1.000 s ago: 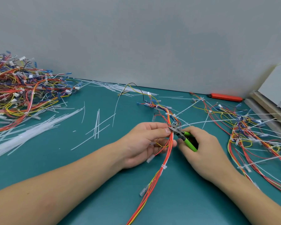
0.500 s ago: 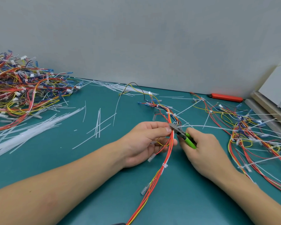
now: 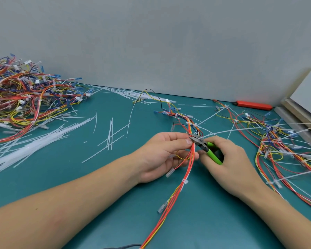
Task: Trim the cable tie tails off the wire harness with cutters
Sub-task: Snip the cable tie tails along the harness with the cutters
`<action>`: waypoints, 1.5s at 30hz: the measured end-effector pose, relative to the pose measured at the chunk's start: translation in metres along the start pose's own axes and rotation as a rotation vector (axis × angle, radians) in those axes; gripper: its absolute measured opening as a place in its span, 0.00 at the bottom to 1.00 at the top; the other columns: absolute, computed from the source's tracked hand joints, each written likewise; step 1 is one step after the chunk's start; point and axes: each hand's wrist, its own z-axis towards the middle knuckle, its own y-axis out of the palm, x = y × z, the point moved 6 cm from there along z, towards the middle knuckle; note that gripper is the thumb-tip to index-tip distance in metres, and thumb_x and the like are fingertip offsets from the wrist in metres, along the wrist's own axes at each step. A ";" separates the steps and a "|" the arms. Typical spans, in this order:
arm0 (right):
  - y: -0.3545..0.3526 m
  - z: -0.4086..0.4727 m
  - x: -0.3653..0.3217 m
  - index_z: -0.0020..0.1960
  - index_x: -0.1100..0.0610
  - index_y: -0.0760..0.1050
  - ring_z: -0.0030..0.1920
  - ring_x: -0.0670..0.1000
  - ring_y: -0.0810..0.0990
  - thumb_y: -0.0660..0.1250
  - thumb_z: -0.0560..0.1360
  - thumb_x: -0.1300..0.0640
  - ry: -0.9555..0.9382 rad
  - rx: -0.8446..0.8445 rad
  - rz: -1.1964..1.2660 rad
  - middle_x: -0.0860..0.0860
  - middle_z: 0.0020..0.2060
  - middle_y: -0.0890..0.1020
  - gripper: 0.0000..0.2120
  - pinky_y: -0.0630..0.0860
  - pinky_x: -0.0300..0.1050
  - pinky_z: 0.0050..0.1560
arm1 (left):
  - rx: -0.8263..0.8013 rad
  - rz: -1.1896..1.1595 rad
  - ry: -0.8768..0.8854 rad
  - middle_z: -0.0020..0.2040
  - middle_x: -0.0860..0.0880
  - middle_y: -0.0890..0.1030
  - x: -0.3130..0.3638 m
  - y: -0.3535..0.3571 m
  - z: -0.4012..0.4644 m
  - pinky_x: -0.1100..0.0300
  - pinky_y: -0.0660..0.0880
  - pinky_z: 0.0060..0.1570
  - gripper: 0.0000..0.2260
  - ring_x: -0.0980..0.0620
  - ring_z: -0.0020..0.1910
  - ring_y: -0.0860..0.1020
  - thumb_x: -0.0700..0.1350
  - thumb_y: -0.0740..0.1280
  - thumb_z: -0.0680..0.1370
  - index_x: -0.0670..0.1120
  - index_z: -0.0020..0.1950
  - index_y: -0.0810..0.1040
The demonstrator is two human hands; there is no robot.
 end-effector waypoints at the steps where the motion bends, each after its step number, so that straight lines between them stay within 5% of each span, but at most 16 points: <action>1: 0.000 0.000 0.000 0.51 0.44 0.80 0.47 0.42 0.77 0.73 0.75 0.56 -0.001 0.004 0.000 0.39 0.43 0.81 0.08 0.67 0.30 0.46 | 0.000 0.000 -0.001 0.39 0.47 0.84 0.000 0.000 0.000 0.63 0.78 0.38 0.10 0.52 0.38 0.84 0.38 0.65 0.82 0.39 0.62 0.78; 7: 0.001 0.000 0.004 0.45 0.44 0.79 0.39 0.45 0.76 0.73 0.75 0.55 0.010 0.012 0.031 0.40 0.35 0.79 0.06 0.67 0.32 0.39 | -0.003 0.001 -0.002 0.39 0.48 0.83 0.000 0.001 -0.001 0.63 0.78 0.38 0.09 0.53 0.39 0.84 0.37 0.64 0.82 0.40 0.62 0.78; 11: 0.002 0.001 0.009 0.36 0.48 0.71 0.29 0.47 0.66 0.73 0.76 0.54 0.043 0.007 0.054 0.45 0.26 0.70 0.13 0.64 0.38 0.31 | -0.009 0.005 0.002 0.39 0.48 0.84 0.000 0.002 -0.002 0.64 0.78 0.38 0.08 0.53 0.38 0.84 0.38 0.64 0.82 0.41 0.60 0.79; 16: 0.003 -0.002 0.008 0.34 0.47 0.66 0.28 0.48 0.63 0.71 0.76 0.51 0.051 0.022 0.014 0.46 0.25 0.68 0.17 0.63 0.47 0.30 | -0.011 0.009 -0.006 0.39 0.47 0.84 0.000 0.002 -0.003 0.63 0.79 0.39 0.06 0.52 0.39 0.84 0.39 0.66 0.82 0.43 0.56 0.81; 21: -0.001 -0.001 -0.001 0.43 0.43 0.78 0.39 0.45 0.76 0.73 0.75 0.55 -0.018 0.034 0.022 0.40 0.38 0.80 0.08 0.69 0.33 0.39 | -0.006 0.001 -0.007 0.39 0.47 0.84 0.001 0.003 -0.003 0.63 0.78 0.39 0.07 0.52 0.39 0.84 0.38 0.65 0.82 0.42 0.59 0.80; 24: -0.001 -0.001 -0.004 0.51 0.38 0.78 0.49 0.40 0.78 0.74 0.74 0.61 -0.030 0.026 0.016 0.35 0.47 0.81 0.17 0.68 0.26 0.48 | 0.000 -0.006 -0.012 0.39 0.48 0.84 0.001 0.003 -0.003 0.63 0.78 0.39 0.07 0.53 0.38 0.84 0.37 0.65 0.82 0.42 0.58 0.79; 35: 0.000 0.000 0.002 0.53 0.41 0.80 0.50 0.43 0.78 0.73 0.75 0.58 -0.013 0.017 0.002 0.37 0.44 0.82 0.13 0.71 0.39 0.52 | 0.000 0.000 -0.011 0.38 0.47 0.84 0.000 0.002 -0.002 0.63 0.78 0.39 0.07 0.52 0.38 0.84 0.38 0.65 0.82 0.42 0.58 0.79; 38: 0.001 0.001 0.003 0.50 0.41 0.80 0.47 0.44 0.78 0.73 0.75 0.57 -0.023 0.022 0.006 0.38 0.43 0.81 0.11 0.70 0.34 0.48 | 0.000 0.001 -0.008 0.38 0.47 0.84 0.000 0.001 -0.001 0.63 0.78 0.39 0.07 0.52 0.38 0.84 0.38 0.65 0.82 0.41 0.59 0.79; 45: 0.008 0.001 0.015 0.40 0.48 0.70 0.30 0.51 0.67 0.67 0.79 0.51 0.035 -0.035 -0.044 0.47 0.28 0.72 0.11 0.66 0.48 0.31 | -0.006 0.007 0.001 0.38 0.47 0.84 0.000 0.000 -0.001 0.63 0.78 0.39 0.07 0.52 0.39 0.83 0.38 0.65 0.82 0.42 0.57 0.80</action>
